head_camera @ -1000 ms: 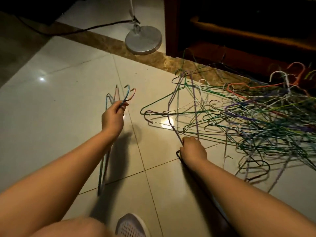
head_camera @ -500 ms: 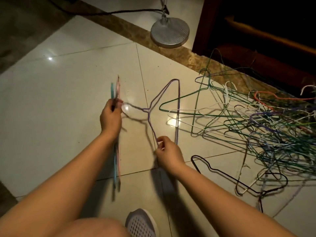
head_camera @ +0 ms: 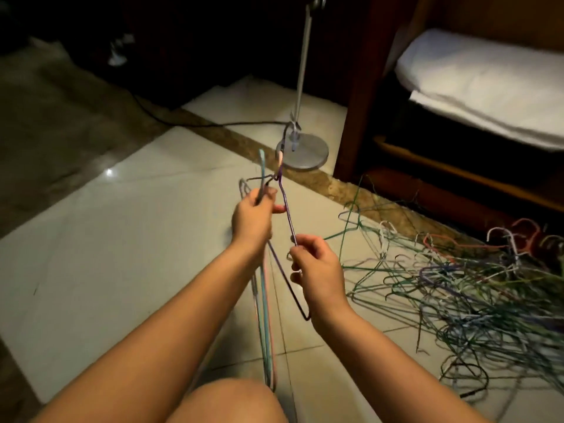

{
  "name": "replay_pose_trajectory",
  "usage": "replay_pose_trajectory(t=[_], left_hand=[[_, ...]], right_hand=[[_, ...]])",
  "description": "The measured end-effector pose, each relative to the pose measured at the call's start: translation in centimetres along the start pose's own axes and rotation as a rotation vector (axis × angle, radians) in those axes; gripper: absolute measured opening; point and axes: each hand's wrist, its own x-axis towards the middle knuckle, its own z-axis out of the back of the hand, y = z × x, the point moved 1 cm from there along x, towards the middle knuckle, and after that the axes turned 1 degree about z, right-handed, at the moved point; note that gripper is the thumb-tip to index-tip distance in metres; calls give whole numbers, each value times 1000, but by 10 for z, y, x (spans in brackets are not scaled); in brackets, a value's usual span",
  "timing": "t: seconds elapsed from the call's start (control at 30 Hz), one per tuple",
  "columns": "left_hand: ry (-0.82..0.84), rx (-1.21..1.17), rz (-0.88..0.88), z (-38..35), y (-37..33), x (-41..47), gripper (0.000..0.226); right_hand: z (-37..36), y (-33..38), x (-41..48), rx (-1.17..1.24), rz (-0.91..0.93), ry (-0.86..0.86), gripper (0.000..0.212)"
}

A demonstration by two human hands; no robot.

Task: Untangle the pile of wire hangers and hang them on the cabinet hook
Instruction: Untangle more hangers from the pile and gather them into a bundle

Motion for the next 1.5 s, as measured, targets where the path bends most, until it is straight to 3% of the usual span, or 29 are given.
replay_pose_trajectory(t=[0.23,0.33,0.47,0.57,0.67,0.8,0.9,1.1,1.23,1.37,1.5], left_hand=[[301,-216,38,-85,-87,-78,4],[427,-133,-47,-122,-115,-118,15],[617,35,-160,-167,-111,-176,25],[730,205,-178,-191,-89,-203,23],[815,280,-134,-209,-80,-215,19],[937,368,-120,-221,-68,-226,15],[939,444,-180,-226,-59,-223,16],[753,497,-167,-223,-52,-187,17],[629,463,-36,-214,-48,-156,17],[742,224,136,-212,-49,-161,15],[846,144,146,-219,-57,-181,11]], right_hand=[[82,81,-52,-93,221,-36,13],[141,111,-82,-277,315,-11,14],[244,135,-105,-523,433,-372,24],[297,145,-112,-813,397,-548,41],[318,148,-114,-1103,370,-486,49],[328,129,-106,-997,283,-382,26],[334,123,-105,-786,231,-355,15],[342,124,-107,-1020,191,-609,27],[343,122,-100,-1052,122,-770,22],[329,121,-90,-1049,144,-735,15],[298,117,-76,-1059,193,-600,13]])
